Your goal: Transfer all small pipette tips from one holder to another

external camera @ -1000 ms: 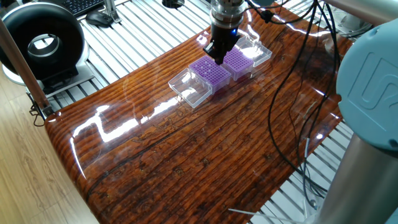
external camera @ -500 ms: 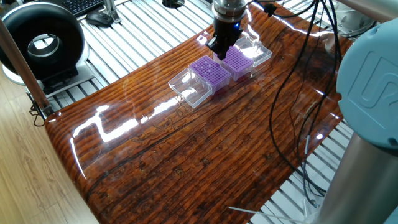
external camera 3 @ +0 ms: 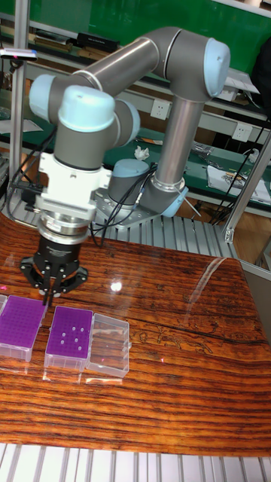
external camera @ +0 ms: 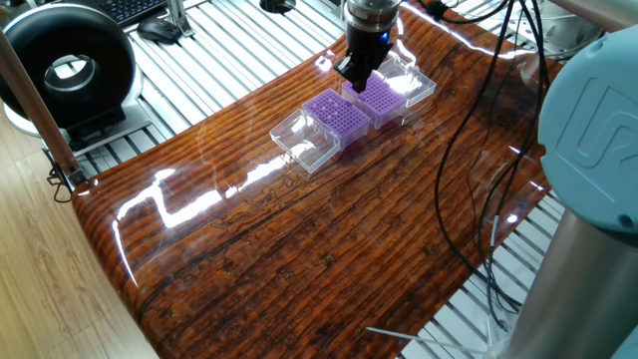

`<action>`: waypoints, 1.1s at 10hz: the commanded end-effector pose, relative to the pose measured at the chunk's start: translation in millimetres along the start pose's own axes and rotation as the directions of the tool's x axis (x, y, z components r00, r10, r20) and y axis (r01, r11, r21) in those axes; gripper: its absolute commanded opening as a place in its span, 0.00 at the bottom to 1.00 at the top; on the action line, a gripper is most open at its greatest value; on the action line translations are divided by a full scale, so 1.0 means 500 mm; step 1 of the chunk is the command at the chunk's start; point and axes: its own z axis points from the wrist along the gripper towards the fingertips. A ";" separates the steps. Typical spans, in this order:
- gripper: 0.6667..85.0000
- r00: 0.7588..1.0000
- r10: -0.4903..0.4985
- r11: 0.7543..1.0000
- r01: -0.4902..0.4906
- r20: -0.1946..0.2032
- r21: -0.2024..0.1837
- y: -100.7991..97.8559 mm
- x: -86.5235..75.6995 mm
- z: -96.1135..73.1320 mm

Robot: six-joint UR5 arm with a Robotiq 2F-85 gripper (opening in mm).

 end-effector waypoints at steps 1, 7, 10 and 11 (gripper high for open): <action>0.00 0.999 -0.040 0.999 0.040 0.012 -0.016 -0.041 0.003 0.003; 0.00 0.995 -0.088 0.996 0.089 0.039 -0.024 -0.086 0.009 0.027; 0.00 0.994 -0.097 0.995 0.099 0.053 -0.033 -0.090 0.006 0.039; 0.00 0.994 -0.099 0.994 0.100 0.053 -0.033 -0.091 0.006 0.041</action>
